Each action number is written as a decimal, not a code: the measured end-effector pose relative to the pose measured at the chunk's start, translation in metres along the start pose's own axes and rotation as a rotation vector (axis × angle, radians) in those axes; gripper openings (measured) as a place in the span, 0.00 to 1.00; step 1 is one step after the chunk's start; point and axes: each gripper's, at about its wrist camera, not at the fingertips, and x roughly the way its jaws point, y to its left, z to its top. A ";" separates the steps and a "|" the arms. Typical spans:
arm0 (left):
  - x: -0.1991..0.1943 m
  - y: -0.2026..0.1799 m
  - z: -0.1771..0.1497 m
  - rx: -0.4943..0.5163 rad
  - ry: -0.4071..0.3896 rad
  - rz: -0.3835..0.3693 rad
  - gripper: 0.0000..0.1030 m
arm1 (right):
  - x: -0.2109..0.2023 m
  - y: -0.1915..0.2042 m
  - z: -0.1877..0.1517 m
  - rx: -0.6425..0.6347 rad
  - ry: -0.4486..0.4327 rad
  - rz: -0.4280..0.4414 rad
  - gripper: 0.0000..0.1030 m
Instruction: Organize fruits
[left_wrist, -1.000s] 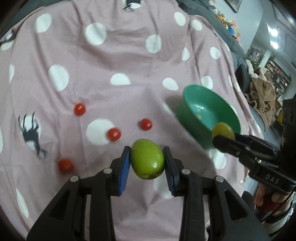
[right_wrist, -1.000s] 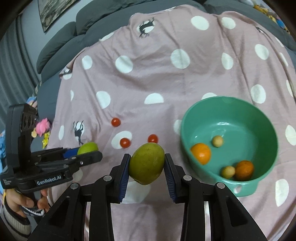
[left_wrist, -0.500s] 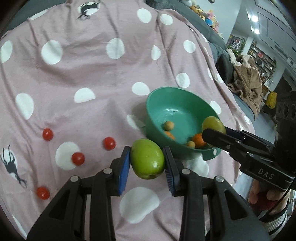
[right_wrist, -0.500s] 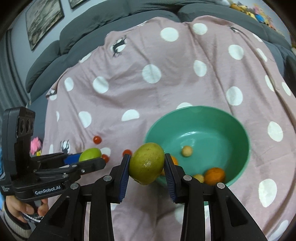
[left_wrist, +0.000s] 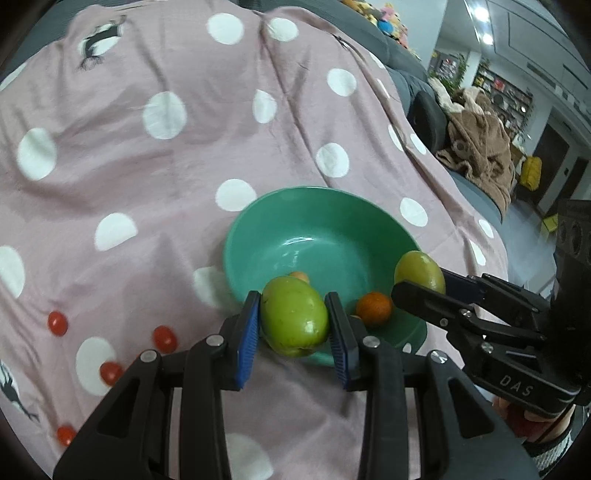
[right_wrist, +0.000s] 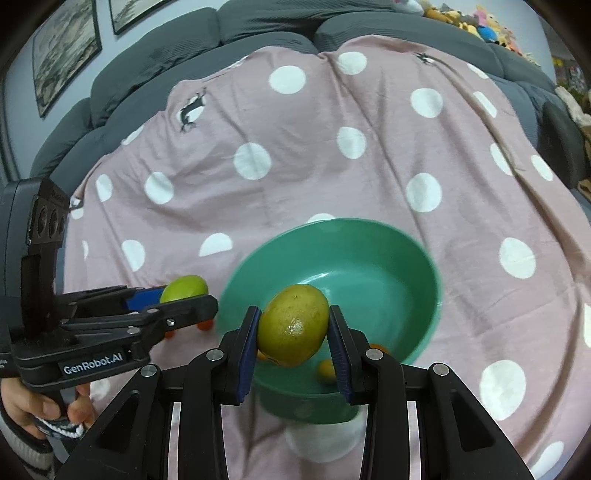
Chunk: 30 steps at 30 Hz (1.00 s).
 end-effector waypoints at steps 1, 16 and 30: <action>0.005 -0.003 0.002 0.006 0.005 -0.004 0.33 | 0.001 -0.003 0.001 0.002 0.000 -0.006 0.36; 0.048 -0.022 0.007 0.060 0.044 -0.011 0.34 | 0.014 -0.028 -0.003 0.002 0.016 -0.075 0.36; 0.064 -0.021 -0.003 0.072 0.090 0.007 0.34 | 0.023 -0.032 -0.011 0.045 0.055 -0.058 0.36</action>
